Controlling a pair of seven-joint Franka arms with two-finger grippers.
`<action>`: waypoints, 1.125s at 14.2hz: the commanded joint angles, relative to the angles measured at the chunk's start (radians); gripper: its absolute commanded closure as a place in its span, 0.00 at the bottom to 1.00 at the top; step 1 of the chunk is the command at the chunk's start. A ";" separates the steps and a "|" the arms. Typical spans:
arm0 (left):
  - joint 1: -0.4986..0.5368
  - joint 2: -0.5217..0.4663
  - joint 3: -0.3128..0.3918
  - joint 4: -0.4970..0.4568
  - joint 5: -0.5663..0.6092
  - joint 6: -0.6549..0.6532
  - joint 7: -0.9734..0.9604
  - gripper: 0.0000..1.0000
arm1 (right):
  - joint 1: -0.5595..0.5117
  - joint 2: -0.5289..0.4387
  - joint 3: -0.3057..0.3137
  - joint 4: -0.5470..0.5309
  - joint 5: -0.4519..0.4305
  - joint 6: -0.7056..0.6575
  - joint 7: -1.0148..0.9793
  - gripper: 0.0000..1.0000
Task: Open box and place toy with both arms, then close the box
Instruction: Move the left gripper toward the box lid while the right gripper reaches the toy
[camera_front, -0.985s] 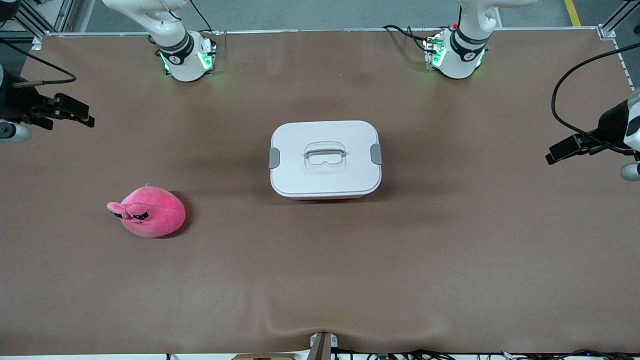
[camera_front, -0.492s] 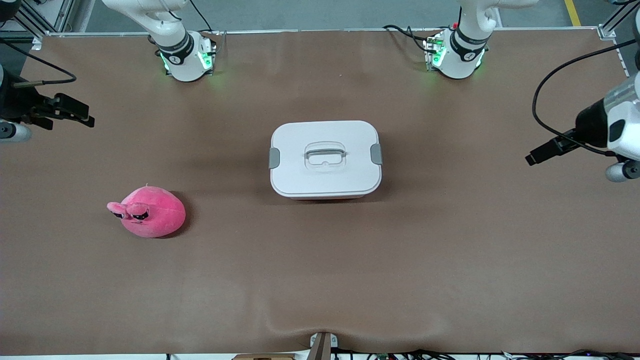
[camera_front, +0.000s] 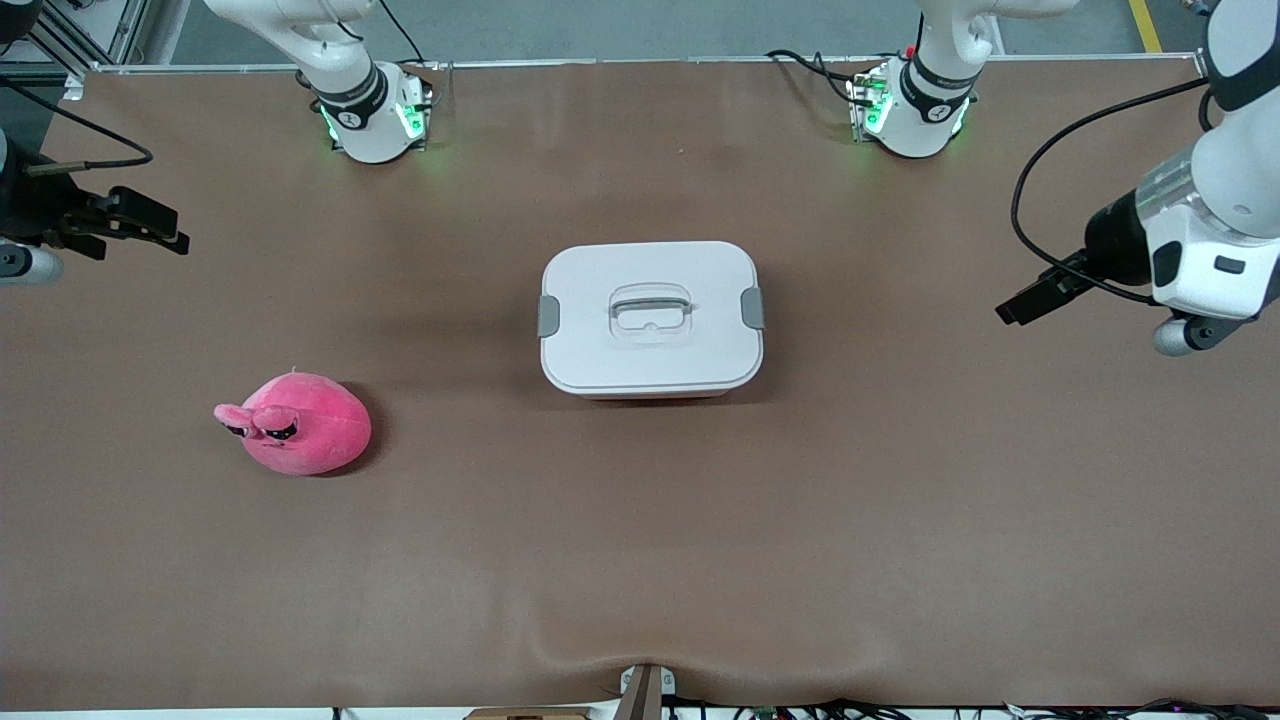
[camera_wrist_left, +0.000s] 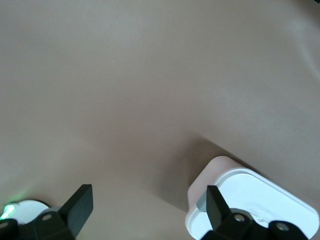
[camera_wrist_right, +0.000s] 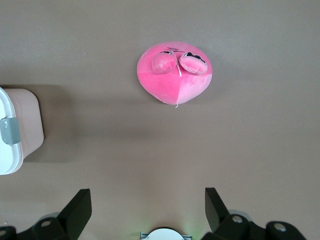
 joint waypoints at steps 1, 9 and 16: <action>0.002 -0.001 -0.034 0.008 -0.020 -0.018 -0.119 0.00 | 0.008 -0.001 -0.004 0.005 -0.001 -0.004 0.005 0.00; -0.001 0.003 -0.128 0.005 -0.018 -0.015 -0.414 0.00 | 0.014 0.001 -0.004 0.002 -0.001 -0.003 0.005 0.00; -0.042 0.022 -0.186 0.002 -0.006 -0.007 -0.656 0.00 | 0.019 0.006 0.005 -0.062 -0.001 0.069 0.003 0.00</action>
